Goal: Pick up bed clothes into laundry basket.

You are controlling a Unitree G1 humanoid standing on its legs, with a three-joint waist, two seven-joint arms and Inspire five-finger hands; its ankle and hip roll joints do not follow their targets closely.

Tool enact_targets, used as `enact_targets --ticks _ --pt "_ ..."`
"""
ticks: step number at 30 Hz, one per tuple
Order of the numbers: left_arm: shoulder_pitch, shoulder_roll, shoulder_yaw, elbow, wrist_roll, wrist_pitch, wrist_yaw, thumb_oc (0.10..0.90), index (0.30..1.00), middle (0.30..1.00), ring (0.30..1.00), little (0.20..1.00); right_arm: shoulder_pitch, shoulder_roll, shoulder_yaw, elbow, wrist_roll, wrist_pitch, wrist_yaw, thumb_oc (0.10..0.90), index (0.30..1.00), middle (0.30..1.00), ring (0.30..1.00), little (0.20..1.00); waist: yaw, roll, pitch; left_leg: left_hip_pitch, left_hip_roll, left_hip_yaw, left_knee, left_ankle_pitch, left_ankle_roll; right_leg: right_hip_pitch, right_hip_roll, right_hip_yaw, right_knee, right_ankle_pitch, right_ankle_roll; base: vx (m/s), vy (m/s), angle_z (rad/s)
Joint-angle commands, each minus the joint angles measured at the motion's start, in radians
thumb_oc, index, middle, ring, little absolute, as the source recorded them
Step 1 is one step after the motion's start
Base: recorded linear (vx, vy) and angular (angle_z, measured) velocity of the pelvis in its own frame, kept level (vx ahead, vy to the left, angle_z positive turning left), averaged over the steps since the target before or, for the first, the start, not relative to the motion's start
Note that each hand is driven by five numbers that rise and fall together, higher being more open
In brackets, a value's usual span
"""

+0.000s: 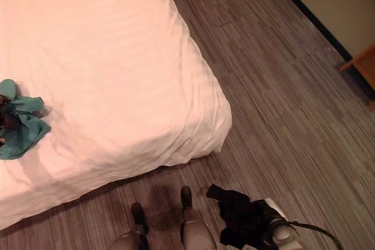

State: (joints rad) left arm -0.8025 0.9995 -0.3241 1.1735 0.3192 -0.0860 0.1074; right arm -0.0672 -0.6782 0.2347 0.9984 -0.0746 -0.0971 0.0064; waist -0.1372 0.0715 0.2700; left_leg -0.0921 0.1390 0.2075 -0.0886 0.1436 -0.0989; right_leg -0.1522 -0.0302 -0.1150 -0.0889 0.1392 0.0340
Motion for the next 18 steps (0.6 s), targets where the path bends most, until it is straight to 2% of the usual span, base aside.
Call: enact_targets --ticks 1,3,5,7,9,10,11,13,14,15,18 --pt "0.098 0.171 0.138 -0.389 -0.005 -0.043 0.200 0.400 0.300 0.300 0.300 0.300 0.058 -0.115 -0.058 -0.184 -0.041 -0.060 -0.041 0.400 0.300 0.300 0.300 0.300 0.059 -0.056 -0.117 0.088 0.011 -0.074 0.052 -0.125 -0.030 0.067 -0.130 -0.004 0.002 -0.071 0.156 -0.13 0.028 -0.02" --pt "0.206 0.160 0.249 -0.605 -0.007 -0.063 0.234 0.400 0.300 0.300 0.300 0.300 0.032 -0.147 -0.084 -0.266 -0.048 -0.065 -0.048 0.400 0.300 0.300 0.300 0.300 0.079 -0.080 -0.108 0.089 -0.014 -0.168 0.193 -0.173 -0.050 0.079 -0.140 0.009 0.002 -0.059 0.137 -0.21 0.040 -0.12" --pt "0.314 0.125 0.348 -0.771 -0.006 -0.088 0.248 0.400 0.300 0.300 0.300 0.300 0.009 -0.169 -0.117 -0.347 -0.053 -0.059 -0.053 0.400 0.300 0.300 0.300 0.300 0.087 -0.096 -0.113 0.110 -0.035 -0.279 0.265 -0.178 -0.062 0.063 -0.145 0.030 0.002 -0.038 0.134 -0.25 0.104 -0.34" --pt "0.365 0.066 0.414 -0.902 -0.041 -0.116 0.243 0.400 0.300 0.300 0.300 0.300 0.008 -0.195 -0.169 -0.425 -0.052 -0.047 -0.051 0.400 0.300 0.300 0.300 0.300 0.072 -0.092 -0.129 0.168 -0.024 -0.361 0.249 -0.199 -0.061 0.055 -0.143 0.052 0.002 -0.024 0.142 -0.19 0.161 -0.52" --pt "0.346 -0.013 0.419 -0.985 -0.083 -0.139 0.233 0.400 0.300 0.300 0.300 0.300 -0.011 -0.158 -0.183 -0.602 -0.135 -0.018 -0.077 0.400 0.300 0.300 0.300 0.300 0.057 -0.085 -0.149 0.228 -0.033 -0.408 0.154 -0.300 -0.024 0.036 -0.143 0.081 0.002 -0.008 0.150 -0.13 0.134 -0.20" --pt "0.347 -0.015 0.420 -0.988 -0.082 -0.139 0.232 0.400 0.300 0.300 0.300 0.300 -0.002 -0.157 -0.191 -0.614 -0.139 -0.011 -0.075 0.400 0.300 0.300 0.300 0.300 0.058 -0.088 -0.147 0.229 -0.037 -0.409 0.146 -0.288 -0.023 0.033 -0.147 0.082 0.002 0.003 0.149 -0.16 0.235 -0.26" --pt "0.257 -0.095 0.343 -1.061 -0.107 -0.168 0.220 0.400 0.300 0.300 0.300 0.300 0.036 -0.157 -0.260 -0.676 -0.200 -0.008 -0.101 0.400 0.300 0.300 0.300 0.300 0.019 -0.085 -0.165 0.274 -0.036 -0.379 0.054 -0.290 -0.002 0.011 -0.172 0.076 0.002 0.043 0.174 -0.21 0.251 -0.34" --pt "0.238 -0.149 0.300 -1.118 -0.090 -0.186 0.216 0.400 0.300 0.300 0.300 0.300 0.055 -0.134 -0.306 -0.711 -0.223 -0.001 -0.133 0.400 0.300 0.300 0.300 0.300 -0.019 -0.094 -0.166 0.299 -0.064 -0.359 0.001 -0.286 0.016 -0.028 -0.192 0.079 0.009 0.113 0.209 -0.20 0.227 -0.06" --pt "0.235 -0.152 0.295 -1.119 -0.088 -0.185 0.216 0.400 0.300 0.300 0.300 0.300 0.064 -0.132 -0.315 -0.718 -0.225 0.002 -0.131 0.400 0.300 0.300 0.300 0.300 -0.010 -0.098 -0.167 0.299 -0.069 -0.354 0.001 -0.285 0.019 -0.031 -0.195 0.086 0.008 0.116 0.211 -0.28 0.133 -0.10" --pt "0.237 -0.174 0.266 -1.151 -0.052 -0.190 0.205 0.400 0.300 0.300 0.300 0.300 0.047 -0.131 -0.325 -0.781 -0.248 -0.003 -0.138 0.400 0.300 0.300 0.300 0.300 -0.022 -0.093 -0.142 0.306 -0.076 -0.302 0.001 -0.294 0.034 -0.068 -0.200 0.066 0.018 0.141 0.228 -0.31 0.119 -0.47" --pt "0.270 -0.183 0.240 -1.174 -0.038 -0.193 0.170 0.400 0.300 0.300 0.300 0.300 0.030 -0.139 -0.345 -0.868 -0.256 -0.020 -0.141 0.400 0.300 0.300 0.300 0.300 -0.007 -0.078 -0.108 0.286 -0.090 -0.196 0.001 -0.274 0.057 -0.048 -0.205 -0.061 0.082 0.053 0.201 -0.40 0.105 -1.63"
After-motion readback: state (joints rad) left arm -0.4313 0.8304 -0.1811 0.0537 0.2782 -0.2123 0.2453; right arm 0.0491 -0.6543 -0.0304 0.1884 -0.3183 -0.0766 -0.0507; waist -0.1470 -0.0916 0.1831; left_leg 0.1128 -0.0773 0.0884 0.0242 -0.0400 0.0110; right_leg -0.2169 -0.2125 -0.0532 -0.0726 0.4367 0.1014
